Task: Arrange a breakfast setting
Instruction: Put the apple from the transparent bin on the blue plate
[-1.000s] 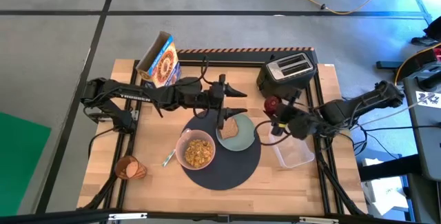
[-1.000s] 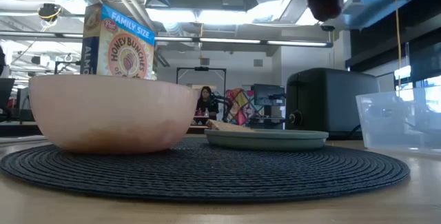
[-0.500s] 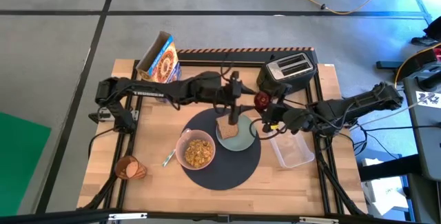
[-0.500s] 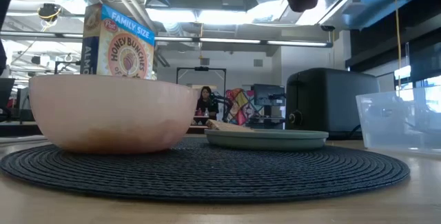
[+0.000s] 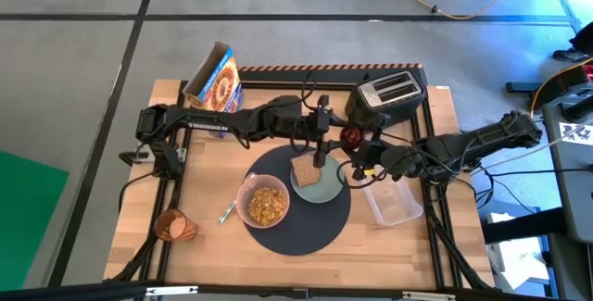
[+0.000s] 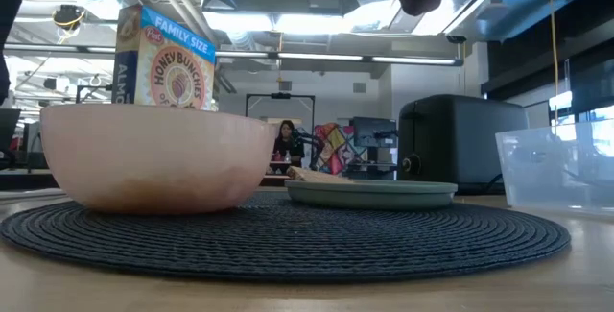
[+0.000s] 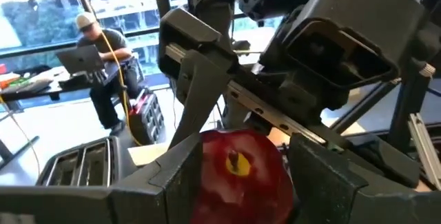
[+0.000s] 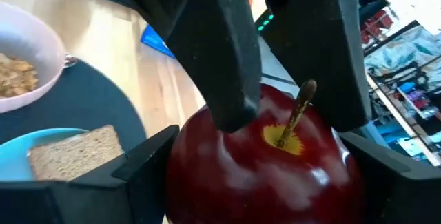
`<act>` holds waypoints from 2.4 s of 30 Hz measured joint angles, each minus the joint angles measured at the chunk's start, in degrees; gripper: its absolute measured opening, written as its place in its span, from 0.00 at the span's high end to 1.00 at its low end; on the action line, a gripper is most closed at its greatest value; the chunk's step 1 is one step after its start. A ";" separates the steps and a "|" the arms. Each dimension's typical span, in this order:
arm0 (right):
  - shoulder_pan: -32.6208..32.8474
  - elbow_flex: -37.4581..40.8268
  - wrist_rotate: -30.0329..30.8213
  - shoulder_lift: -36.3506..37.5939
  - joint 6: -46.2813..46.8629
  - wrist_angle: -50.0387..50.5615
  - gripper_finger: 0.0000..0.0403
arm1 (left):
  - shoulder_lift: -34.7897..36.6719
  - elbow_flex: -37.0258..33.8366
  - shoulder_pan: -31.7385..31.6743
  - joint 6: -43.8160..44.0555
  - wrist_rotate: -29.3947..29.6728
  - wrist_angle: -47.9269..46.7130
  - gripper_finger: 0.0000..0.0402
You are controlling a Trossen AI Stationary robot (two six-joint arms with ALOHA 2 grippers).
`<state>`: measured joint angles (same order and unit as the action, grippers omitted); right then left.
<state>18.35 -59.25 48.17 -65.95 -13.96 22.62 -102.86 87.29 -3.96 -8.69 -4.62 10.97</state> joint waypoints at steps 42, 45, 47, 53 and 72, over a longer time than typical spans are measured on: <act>-0.04 -0.02 -9.69 0.13 27.07 4.46 0.02 | 0.71 -0.20 0.43 1.22 0.29 -3.66 0.99; -0.04 -0.02 -14.48 0.13 35.71 9.02 0.04 | 1.54 -0.18 0.41 2.41 0.46 -6.78 0.99; 0.04 -0.02 -16.65 0.13 39.52 12.21 0.04 | 1.65 -0.09 0.41 2.64 0.56 -9.88 0.99; 0.04 -0.02 -23.83 0.13 48.61 17.26 0.02 | 1.63 -4.38 0.39 4.83 1.04 -12.61 1.00; 6.39 -0.02 -13.03 4.21 52.79 16.61 0.01 | -8.88 -27.08 4.26 10.33 3.40 23.30 0.98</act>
<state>24.74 -59.27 35.13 -61.73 38.84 39.22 -111.74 60.20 0.30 1.64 -1.23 34.27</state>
